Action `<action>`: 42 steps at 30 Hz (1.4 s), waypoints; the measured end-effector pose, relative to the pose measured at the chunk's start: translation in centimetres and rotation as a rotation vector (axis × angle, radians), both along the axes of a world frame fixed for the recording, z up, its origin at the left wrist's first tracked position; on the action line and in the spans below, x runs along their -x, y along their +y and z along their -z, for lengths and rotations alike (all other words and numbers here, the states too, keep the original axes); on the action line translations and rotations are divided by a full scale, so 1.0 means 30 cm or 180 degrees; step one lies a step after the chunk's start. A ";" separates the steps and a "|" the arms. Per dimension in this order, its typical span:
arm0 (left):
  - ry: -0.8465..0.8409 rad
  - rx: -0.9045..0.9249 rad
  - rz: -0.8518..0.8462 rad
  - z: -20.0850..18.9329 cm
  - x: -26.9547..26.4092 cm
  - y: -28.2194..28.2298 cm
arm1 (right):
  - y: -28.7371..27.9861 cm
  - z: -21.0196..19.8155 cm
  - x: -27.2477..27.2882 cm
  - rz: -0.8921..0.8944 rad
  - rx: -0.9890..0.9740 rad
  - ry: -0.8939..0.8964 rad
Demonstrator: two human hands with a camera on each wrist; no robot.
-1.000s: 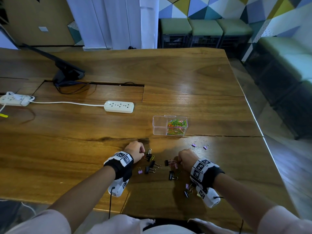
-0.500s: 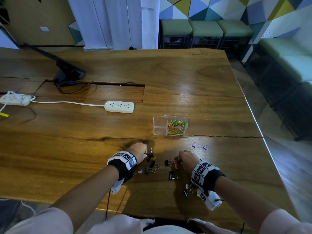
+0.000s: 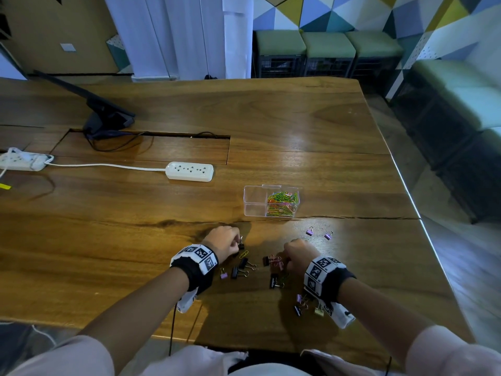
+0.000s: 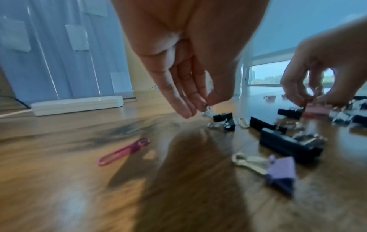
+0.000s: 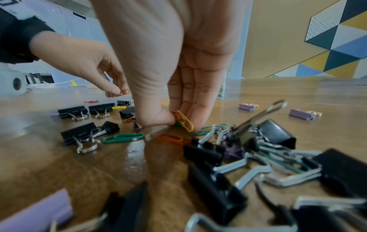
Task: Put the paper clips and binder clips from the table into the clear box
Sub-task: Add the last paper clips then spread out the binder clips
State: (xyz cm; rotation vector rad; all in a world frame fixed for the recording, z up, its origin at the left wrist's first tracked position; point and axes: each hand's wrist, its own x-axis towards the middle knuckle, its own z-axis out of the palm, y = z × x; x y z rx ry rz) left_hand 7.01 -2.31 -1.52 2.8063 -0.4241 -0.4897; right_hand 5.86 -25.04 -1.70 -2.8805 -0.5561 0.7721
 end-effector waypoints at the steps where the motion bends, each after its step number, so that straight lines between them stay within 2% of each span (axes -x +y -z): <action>1: 0.0024 0.0144 0.0063 -0.001 0.011 -0.008 | -0.001 0.000 -0.001 0.0010 -0.0004 -0.0004; 5: 0.0113 0.0165 0.0385 -0.001 0.032 -0.049 | -0.001 0.002 -0.003 0.0038 -0.0001 -0.0013; 13: 0.0254 -0.0524 0.0399 -0.009 0.004 -0.096 | -0.003 0.008 -0.005 0.0169 -0.0035 -0.0003; 26: 0.0389 -0.0936 0.0379 0.004 0.006 -0.106 | -0.021 -0.003 -0.026 0.0312 -0.0113 0.0043; 30: 0.0368 -0.1186 0.0549 0.003 0.013 -0.126 | -0.044 -0.018 -0.078 0.0500 -0.0135 0.0158; 37: 0.0432 -0.1283 0.0799 -0.007 0.016 -0.140 | -0.071 -0.157 -0.211 0.1022 -0.0695 -0.0474; 42: 0.0456 -0.1329 0.1050 -0.015 0.004 -0.145 | -0.054 -0.253 -0.309 0.1116 -0.0958 -0.0858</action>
